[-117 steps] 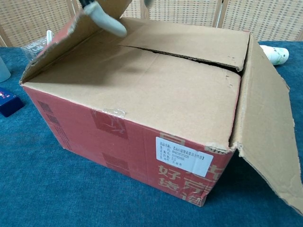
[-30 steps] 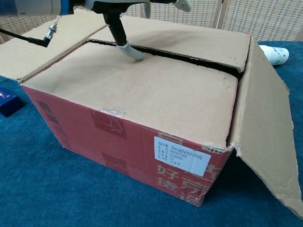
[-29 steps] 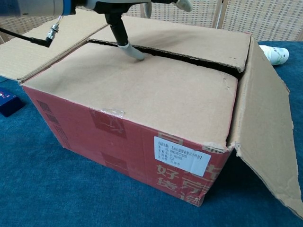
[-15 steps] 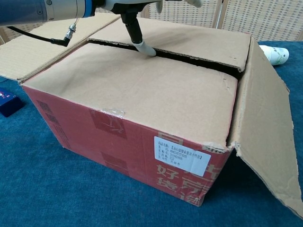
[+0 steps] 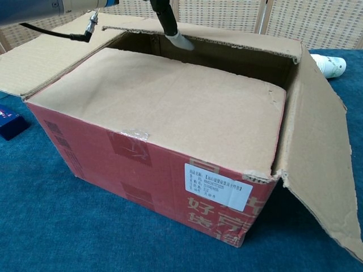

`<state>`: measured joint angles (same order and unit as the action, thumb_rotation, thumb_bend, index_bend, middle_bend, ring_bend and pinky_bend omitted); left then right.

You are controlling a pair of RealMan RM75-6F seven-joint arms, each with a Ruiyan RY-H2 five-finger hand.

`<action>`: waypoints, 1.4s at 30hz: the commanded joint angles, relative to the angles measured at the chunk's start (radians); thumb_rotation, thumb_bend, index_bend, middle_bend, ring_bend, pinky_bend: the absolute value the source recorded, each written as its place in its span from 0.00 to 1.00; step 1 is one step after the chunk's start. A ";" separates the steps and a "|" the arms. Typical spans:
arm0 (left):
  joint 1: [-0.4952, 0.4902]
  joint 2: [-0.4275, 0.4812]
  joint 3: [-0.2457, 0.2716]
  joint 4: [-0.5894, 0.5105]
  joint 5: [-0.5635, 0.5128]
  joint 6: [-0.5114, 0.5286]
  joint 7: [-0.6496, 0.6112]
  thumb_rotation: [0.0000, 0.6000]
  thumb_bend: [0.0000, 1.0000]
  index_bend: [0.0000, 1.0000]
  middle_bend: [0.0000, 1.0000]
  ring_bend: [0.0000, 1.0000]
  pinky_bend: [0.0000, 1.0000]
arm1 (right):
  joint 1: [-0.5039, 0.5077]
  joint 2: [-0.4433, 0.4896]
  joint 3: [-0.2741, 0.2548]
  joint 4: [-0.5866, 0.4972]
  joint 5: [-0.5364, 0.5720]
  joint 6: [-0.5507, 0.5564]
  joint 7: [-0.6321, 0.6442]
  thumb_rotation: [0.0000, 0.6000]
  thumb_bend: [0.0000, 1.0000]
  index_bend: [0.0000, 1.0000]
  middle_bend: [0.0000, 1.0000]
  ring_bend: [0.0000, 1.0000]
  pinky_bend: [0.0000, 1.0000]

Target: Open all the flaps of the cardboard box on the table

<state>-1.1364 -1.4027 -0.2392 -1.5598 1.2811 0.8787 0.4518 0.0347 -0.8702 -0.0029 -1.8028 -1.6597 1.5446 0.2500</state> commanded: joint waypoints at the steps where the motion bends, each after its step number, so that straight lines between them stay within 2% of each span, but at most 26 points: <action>1: -0.009 -0.006 -0.011 0.017 0.005 0.006 0.000 1.00 0.48 0.00 0.00 0.00 0.26 | 0.000 0.001 -0.001 0.000 0.000 -0.001 0.003 1.00 0.24 0.00 0.00 0.00 0.00; 12: -0.040 -0.010 -0.054 0.062 0.030 0.042 0.016 1.00 0.48 0.00 0.00 0.00 0.25 | 0.004 0.000 -0.001 0.006 0.007 -0.010 0.011 1.00 0.24 0.00 0.00 0.00 0.00; 16: -0.072 -0.036 -0.090 0.112 0.001 0.033 0.014 1.00 0.48 0.00 0.00 0.00 0.25 | 0.009 0.001 -0.003 0.004 0.009 -0.022 0.018 1.00 0.24 0.00 0.00 0.00 0.00; 23: -0.118 -0.082 -0.128 0.214 0.010 0.054 -0.003 1.00 0.48 0.00 0.00 0.00 0.24 | 0.009 0.011 0.000 0.004 0.016 -0.018 0.047 1.00 0.24 0.00 0.00 0.00 0.00; 30: -0.211 -0.187 -0.194 0.407 -0.021 0.071 0.003 1.00 0.48 0.00 0.00 0.00 0.21 | 0.013 0.022 -0.002 0.013 0.020 -0.026 0.102 1.00 0.24 0.00 0.00 0.00 0.00; 37: -0.290 -0.251 -0.212 0.549 -0.033 0.046 -0.002 1.00 0.48 0.00 0.00 0.00 0.21 | 0.013 0.024 -0.002 0.019 0.022 -0.026 0.112 1.00 0.24 0.00 0.00 0.00 0.00; 42: -0.310 -0.278 -0.189 0.601 -0.013 0.050 -0.016 1.00 0.48 0.00 0.00 0.00 0.21 | 0.012 0.022 -0.004 0.018 0.015 -0.023 0.104 1.00 0.25 0.00 0.00 0.00 0.00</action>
<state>-1.4407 -1.6739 -0.4346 -0.9672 1.2620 0.9289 0.4423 0.0462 -0.8480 -0.0075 -1.7843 -1.6439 1.5213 0.3541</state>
